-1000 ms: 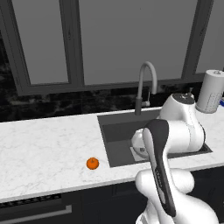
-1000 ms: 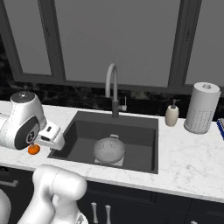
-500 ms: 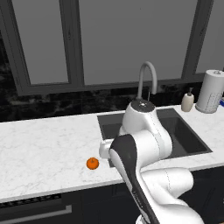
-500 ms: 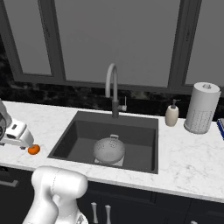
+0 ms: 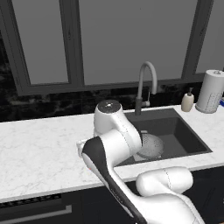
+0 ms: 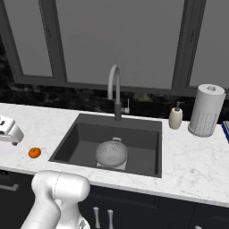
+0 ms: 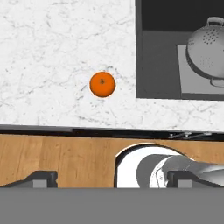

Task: Put the colander in the sink, put the orange in the colander, and turn on the sink faucet and pour water over the colander.

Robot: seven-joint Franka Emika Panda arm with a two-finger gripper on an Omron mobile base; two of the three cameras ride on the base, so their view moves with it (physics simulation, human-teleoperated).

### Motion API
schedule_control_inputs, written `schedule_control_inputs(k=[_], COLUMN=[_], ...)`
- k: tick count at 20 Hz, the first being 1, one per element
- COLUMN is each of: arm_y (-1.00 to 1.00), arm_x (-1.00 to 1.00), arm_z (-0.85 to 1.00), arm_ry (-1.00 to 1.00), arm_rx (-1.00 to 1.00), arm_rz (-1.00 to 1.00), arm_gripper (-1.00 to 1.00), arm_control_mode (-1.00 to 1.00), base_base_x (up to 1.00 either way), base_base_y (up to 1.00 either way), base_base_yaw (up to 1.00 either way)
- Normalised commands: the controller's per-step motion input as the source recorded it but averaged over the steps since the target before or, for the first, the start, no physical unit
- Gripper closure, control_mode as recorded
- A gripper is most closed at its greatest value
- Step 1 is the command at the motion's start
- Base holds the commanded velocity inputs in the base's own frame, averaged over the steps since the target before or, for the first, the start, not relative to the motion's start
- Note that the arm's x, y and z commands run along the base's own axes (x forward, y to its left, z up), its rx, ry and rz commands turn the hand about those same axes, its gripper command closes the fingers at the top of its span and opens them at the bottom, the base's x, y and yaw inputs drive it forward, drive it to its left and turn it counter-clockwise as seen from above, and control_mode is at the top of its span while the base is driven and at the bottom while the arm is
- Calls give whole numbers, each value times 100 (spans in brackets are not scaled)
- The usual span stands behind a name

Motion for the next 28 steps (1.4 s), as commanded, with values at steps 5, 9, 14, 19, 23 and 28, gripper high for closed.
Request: schedule_control_inputs(k=[5, 9, 14, 19, 23, 28], arm_y=[0, 0, 0, 0, 0, 2], arm_x=[58, 47, 21, 13, 22, 31], arm_z=[-16, -34, -46, -40, -36, -32], arm_ry=[3, 5, 3, 1, 1, 0], arm_rx=[0, 0, 0, 0, 0, 0], arm_rz=[0, 0, 0, 0, 0, 0], arm_gripper=[-100, -100, -100, -100, -100, -100], arm_control_mode=[-100, -100, -100, -100, -100, -100], base_base_x=[0, 0, 0, 0, 0, 0], base_base_y=[0, 0, 0, 0, 0, 0], base_base_yaw=[0, 0, 0, 0, 0, 0])
